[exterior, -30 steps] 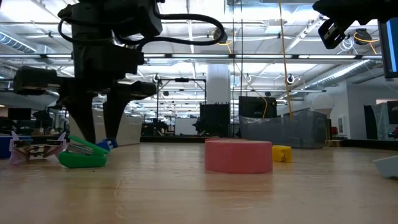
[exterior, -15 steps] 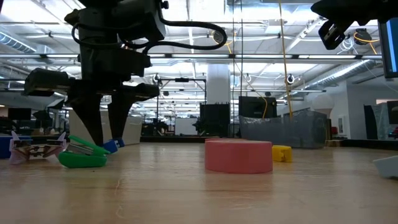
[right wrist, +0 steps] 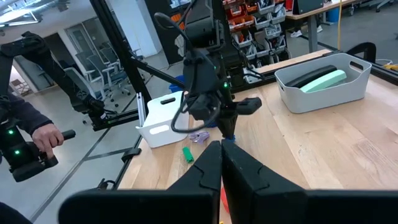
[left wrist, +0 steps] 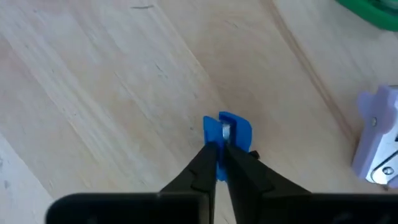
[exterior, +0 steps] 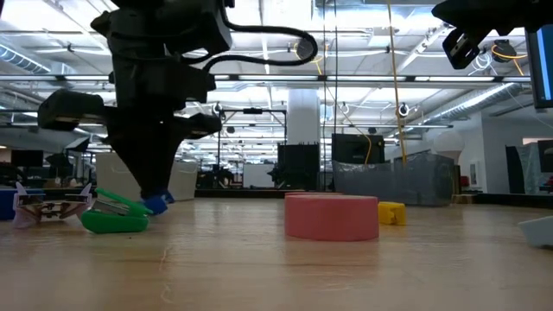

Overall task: Pick and place Stapler, Stapler remover, tape
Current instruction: Put the blue stapler into the gray bin

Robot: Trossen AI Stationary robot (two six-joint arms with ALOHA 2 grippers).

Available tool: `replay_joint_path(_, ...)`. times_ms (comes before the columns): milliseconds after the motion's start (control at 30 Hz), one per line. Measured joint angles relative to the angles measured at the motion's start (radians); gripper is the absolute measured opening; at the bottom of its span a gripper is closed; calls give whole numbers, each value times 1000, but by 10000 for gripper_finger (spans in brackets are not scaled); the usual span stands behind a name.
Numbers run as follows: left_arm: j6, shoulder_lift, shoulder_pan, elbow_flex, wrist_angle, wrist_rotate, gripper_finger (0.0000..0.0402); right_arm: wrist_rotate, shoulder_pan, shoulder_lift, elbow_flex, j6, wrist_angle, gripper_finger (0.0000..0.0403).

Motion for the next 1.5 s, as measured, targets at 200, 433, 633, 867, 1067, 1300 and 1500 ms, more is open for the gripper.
replay_joint_path(200, -25, 0, 0, -1, 0, -2, 4, 1, 0, 0, 0, 3, 1, 4)
replay_joint_path(433, -59, 0, 0, -1, 4, -4, 32, 1, 0, 0, 0, 4, 1, 4)
replay_joint_path(633, -63, 1, 0, -2, 15, -4, 12, 0, 0, 0, 0, 4, 1, 4)
replay_joint_path(867, -111, 2, 0, -2, 22, -4, 6, 1, 0, 0, 0, 7, 1, 4)
replay_joint_path(1067, -167, 5, 0, 13, 13, -6, 3, 1, 0, 0, 0, 7, 1, 4)
replay_joint_path(1300, -200, 5, 19, 58, 5, -21, 2, 27, 0, 0, 0, 8, 1, 4)
replay_joint_path(1500, -221, 4, 39, 97, -53, -30, 1, 22, 0, 0, 0, 8, 1, 4)
